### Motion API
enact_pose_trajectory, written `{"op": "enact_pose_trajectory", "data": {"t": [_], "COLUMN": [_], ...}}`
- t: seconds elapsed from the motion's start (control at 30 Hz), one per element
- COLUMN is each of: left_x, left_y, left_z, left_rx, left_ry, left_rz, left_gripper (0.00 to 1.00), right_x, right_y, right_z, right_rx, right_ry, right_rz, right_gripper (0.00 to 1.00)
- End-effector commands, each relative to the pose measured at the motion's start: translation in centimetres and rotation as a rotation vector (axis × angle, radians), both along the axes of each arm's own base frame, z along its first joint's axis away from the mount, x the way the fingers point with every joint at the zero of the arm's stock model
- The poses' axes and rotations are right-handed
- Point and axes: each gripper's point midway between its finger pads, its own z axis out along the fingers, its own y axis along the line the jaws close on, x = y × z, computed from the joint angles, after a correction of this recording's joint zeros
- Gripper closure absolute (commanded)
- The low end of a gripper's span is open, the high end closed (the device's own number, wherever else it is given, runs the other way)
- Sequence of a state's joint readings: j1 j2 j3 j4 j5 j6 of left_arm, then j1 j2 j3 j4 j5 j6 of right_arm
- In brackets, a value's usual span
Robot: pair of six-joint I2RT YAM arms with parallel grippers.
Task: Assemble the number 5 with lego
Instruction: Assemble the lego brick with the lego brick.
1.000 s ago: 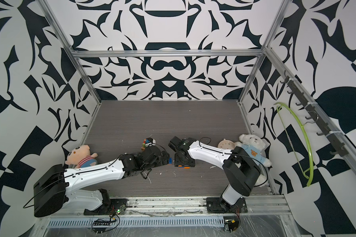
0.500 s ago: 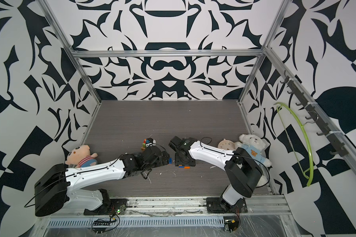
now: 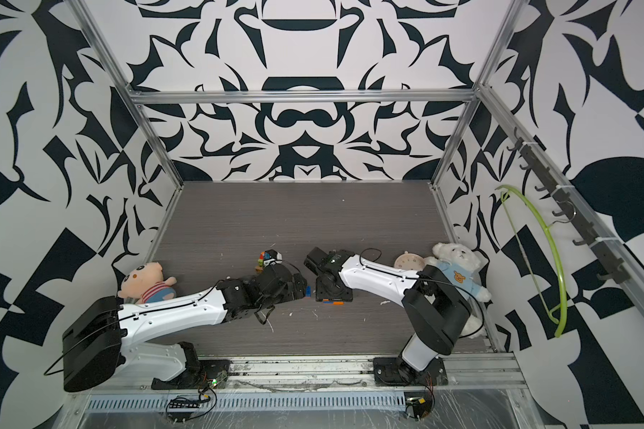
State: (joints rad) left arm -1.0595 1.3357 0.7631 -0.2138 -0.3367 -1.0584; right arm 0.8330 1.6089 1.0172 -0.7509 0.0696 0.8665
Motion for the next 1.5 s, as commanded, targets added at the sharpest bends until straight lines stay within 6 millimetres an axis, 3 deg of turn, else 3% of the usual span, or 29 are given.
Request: {"op": "enact_pose_trajectory", "data": {"t": [0.0,0.33,0.67,1.07,1.23,1.47], "left_x": [0.1,0.1,0.2,0.3,0.3,0.4], "left_y": [0.1,-0.1,-0.1,-0.2,-0.4,-0.5], "left_z": [-0.3,-0.5,-0.5,-0.1,-0.1,-0.1], "left_rx": [0.018,0.022,0.024,0.02,0.021,0.024], "left_ry": [0.009,0.013,0.009,0.002,0.003,0.004], "left_rz": [0.001,-0.003,0.0,-0.002,-0.008,-0.011], "left_gripper": [0.01,0.01,0.01,0.01,0.01,0.01], "right_x": [-0.6,-0.9,-1.6,-2.1,-2.3,-1.4], "right_y": [-1.3,-1.0,-2.2,-1.1,-1.5,-3.1], "right_z": [0.5,-1.5,-2.1,-3.0,-3.3,-2.0], "right_rx": [-0.047,-0.063,-0.123,-0.062,-0.088,-0.191], "right_ry": [-0.001,0.044,0.074,0.105,0.12,0.028], "right_rz": [-0.009,0.0,-0.014,-0.005,0.001,0.026], "right_gripper": [0.42,0.41,0.42,0.44,0.44,0.46]}}
